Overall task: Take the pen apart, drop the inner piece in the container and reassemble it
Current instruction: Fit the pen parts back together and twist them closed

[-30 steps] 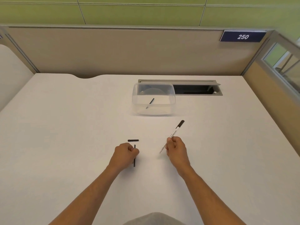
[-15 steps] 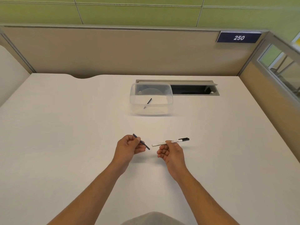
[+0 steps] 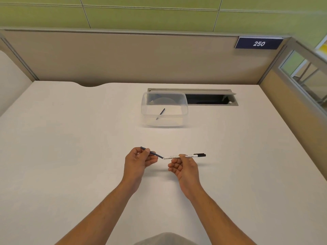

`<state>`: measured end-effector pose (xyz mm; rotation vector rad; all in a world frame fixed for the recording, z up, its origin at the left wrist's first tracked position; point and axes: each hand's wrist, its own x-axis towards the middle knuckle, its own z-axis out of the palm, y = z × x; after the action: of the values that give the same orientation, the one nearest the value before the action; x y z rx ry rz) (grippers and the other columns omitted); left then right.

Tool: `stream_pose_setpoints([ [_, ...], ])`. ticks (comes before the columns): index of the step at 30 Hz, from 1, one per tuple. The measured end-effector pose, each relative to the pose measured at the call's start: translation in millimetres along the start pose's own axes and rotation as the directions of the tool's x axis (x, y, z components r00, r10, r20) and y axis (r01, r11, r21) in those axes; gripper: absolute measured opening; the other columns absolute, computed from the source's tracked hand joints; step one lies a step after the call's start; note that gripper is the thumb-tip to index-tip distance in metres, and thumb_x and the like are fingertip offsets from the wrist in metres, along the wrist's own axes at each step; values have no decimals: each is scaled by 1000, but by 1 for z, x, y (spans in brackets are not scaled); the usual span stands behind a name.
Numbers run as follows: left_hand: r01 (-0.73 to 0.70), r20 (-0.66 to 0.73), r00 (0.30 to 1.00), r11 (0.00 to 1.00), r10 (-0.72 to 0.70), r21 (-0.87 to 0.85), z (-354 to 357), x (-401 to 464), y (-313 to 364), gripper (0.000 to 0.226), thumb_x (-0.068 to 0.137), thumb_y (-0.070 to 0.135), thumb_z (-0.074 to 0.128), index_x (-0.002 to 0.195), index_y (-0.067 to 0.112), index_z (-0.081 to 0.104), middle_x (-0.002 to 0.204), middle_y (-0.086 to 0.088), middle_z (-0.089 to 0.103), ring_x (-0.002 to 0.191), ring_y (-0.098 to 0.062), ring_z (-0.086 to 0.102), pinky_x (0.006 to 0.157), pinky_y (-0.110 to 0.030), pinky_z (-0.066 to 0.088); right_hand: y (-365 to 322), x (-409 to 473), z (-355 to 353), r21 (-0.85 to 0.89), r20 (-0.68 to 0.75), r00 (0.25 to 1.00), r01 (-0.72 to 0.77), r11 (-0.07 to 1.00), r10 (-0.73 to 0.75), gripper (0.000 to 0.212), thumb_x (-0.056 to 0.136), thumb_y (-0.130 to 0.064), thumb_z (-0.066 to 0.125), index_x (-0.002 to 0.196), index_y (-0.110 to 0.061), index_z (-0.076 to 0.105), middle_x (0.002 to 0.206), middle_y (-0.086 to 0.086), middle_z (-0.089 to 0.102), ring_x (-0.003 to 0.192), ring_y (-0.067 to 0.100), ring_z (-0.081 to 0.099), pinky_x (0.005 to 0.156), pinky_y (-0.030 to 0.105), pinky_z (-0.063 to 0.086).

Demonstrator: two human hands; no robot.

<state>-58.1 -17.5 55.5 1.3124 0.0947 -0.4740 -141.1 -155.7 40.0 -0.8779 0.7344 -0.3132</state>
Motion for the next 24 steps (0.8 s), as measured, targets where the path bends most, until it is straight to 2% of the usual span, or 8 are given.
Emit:
stream_pose_setpoints([
  [11,45,41,998,996,-42,-77,1,-3,-7,8,94,9,58,96,1,60,91,-19,75,87,-34,73,71,-28,59,-2,2,0,49,16,1000,8,999,-9,19,98,-14,47,87,-2,58,73,15,65,67,27,66,60,34,56],
  [17,30,112,993,994,-41,104,11,-10,-20,17,97,15,56,100,4,69,95,-17,76,88,-33,73,77,-34,61,1,0,6,29,76,997,9,1000,-11,20,98,-15,47,87,-3,59,74,15,67,67,27,67,61,33,56],
  [21,-15,187,982,983,-20,185,11,-11,-22,25,101,13,47,117,6,64,102,-9,76,95,-24,73,80,-25,58,3,0,6,10,106,994,13,1000,-14,22,99,-15,46,95,2,59,78,19,69,72,31,67,64,35,57],
  [24,-21,245,968,961,-49,274,12,-12,-24,31,102,15,44,130,12,57,112,-5,73,107,-17,68,93,-26,53,6,0,6,3,126,992,8,1000,-8,26,99,-15,45,97,5,61,83,23,70,74,30,67,66,34,56],
])
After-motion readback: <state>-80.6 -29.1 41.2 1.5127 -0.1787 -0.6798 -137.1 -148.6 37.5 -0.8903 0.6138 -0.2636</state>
